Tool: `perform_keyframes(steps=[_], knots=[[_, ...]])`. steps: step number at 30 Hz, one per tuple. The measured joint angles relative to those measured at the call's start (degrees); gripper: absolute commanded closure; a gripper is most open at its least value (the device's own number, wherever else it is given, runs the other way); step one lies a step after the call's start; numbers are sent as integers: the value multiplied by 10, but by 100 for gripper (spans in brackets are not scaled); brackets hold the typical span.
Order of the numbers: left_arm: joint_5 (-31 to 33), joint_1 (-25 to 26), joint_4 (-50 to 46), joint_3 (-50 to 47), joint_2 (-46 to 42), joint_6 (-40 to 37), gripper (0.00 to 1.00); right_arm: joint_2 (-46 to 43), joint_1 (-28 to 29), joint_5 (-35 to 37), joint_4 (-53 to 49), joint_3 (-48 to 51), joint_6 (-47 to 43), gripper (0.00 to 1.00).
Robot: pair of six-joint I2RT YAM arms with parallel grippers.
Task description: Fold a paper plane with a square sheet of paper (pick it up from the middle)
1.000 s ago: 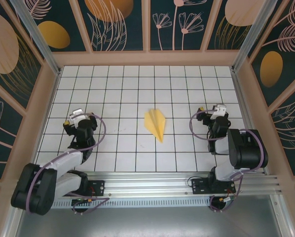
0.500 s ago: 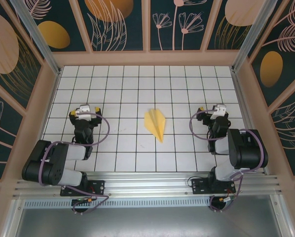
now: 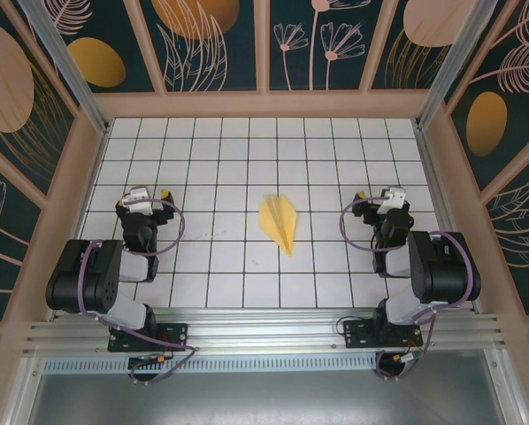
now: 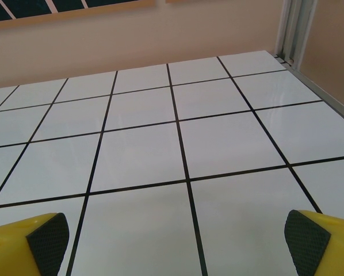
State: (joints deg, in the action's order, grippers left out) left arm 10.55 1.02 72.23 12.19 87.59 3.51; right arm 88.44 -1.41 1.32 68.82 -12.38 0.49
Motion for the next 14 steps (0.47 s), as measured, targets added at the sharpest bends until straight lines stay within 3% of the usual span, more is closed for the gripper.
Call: perform_keyframes(steps=[14], knots=[[-3,0,0,0,0,2,1,0,0,-2,0,0,0,1]])
